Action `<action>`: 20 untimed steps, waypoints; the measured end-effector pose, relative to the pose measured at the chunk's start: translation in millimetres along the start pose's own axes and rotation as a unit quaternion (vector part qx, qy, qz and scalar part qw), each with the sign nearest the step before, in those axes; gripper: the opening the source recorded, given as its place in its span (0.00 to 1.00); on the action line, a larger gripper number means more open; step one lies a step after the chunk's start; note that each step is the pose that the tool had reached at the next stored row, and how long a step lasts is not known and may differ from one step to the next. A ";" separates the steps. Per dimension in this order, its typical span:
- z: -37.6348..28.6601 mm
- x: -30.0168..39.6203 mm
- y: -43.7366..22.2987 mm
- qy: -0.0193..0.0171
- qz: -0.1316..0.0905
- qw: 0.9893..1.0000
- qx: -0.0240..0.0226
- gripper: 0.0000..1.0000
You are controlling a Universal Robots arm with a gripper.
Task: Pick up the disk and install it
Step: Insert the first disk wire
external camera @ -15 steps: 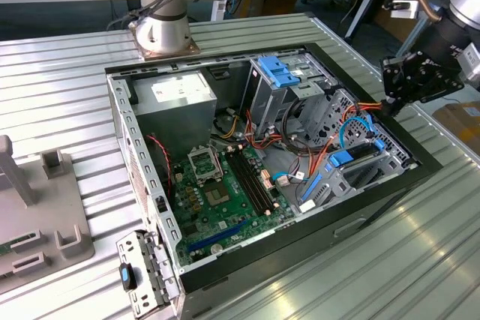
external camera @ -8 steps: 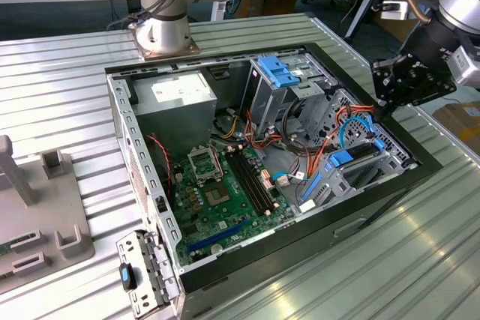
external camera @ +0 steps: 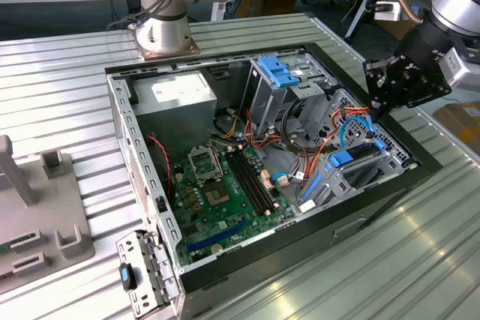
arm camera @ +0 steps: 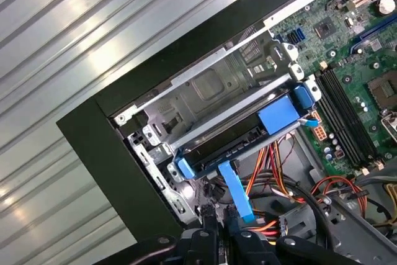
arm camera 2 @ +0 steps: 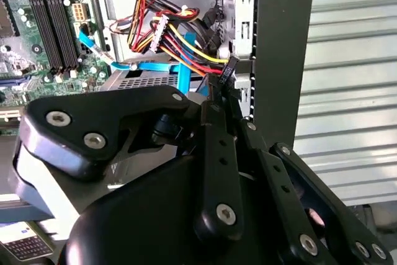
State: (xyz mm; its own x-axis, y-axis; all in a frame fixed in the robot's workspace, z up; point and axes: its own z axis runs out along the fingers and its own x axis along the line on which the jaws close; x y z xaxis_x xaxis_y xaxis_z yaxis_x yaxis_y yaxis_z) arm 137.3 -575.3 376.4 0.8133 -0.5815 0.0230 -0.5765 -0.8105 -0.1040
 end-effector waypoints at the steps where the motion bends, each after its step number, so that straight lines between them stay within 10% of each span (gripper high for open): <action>1: 0.0 0.0 0.0 0.002 0.018 1.000 0.000 0.17; 10: 0.0 0.0 0.0 0.009 0.087 0.996 -0.002 0.17; 16: 0.0 0.0 0.0 0.016 0.148 0.989 -0.004 0.17; 20: 0.2 0.0 0.0 0.021 0.202 0.979 -0.005 0.17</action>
State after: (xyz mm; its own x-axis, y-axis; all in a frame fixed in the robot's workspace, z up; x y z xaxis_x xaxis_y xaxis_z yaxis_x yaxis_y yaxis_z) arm 137.3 -575.3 376.3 0.5143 -0.8573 0.0234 -0.8517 -0.5137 -0.1035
